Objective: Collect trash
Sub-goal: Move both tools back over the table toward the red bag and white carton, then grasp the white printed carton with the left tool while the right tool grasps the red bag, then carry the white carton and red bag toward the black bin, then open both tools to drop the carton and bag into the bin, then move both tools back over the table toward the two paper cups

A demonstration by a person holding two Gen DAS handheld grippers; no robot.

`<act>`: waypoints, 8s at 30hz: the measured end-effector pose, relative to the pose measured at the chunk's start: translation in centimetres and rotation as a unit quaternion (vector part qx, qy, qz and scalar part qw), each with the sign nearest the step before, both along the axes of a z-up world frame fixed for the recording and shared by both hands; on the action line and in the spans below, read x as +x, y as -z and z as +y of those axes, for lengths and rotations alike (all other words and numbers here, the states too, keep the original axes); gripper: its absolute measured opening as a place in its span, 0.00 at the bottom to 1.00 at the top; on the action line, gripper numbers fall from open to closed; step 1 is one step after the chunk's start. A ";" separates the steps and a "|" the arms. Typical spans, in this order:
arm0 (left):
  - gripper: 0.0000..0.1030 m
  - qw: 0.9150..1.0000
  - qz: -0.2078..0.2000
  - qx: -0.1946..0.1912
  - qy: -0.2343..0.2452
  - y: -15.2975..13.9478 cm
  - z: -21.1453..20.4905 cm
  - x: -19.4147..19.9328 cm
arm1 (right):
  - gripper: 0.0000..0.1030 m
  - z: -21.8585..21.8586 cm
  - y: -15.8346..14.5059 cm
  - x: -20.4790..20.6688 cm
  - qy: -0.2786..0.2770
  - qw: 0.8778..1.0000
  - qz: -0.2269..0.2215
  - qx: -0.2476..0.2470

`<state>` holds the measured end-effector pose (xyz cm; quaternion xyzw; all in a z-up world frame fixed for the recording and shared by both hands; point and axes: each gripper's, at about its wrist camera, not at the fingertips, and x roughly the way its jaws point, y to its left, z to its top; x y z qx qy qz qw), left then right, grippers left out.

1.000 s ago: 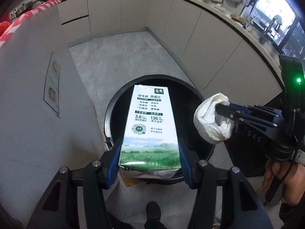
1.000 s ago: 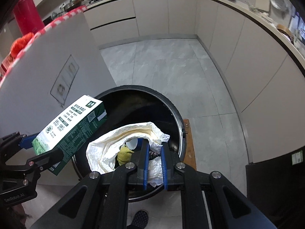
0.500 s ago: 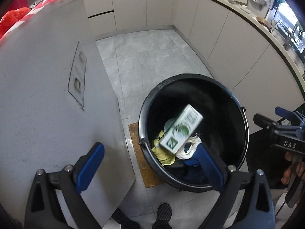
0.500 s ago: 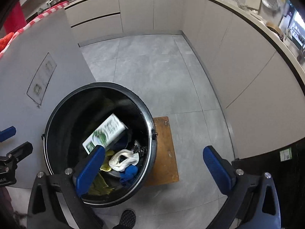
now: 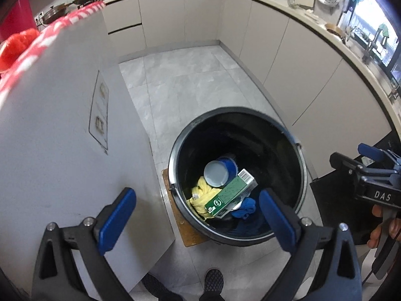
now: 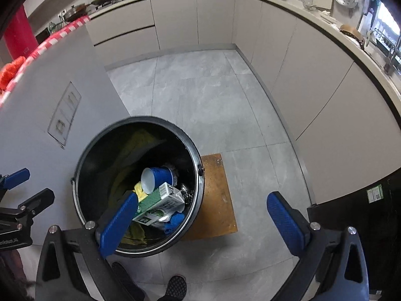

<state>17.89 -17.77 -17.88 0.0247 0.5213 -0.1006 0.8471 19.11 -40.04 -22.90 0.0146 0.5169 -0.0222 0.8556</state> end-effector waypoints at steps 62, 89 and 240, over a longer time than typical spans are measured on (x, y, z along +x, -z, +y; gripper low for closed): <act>0.96 0.943 -0.188 -0.013 -0.275 -12.9 28.5 -2.0 | 0.86 28.3 -19.0 4.8 -0.237 0.952 -0.179 0.070; 0.77 0.952 -0.140 -0.031 -0.272 -8.4 35.3 8.2 | 0.79 40.5 -13.7 15.6 -0.304 0.942 -0.118 0.077; 0.93 1.000 0.007 0.018 -0.019 1.2 -0.1 -1.2 | 1.00 1.5 0.5 -0.7 -0.073 0.997 0.008 -0.030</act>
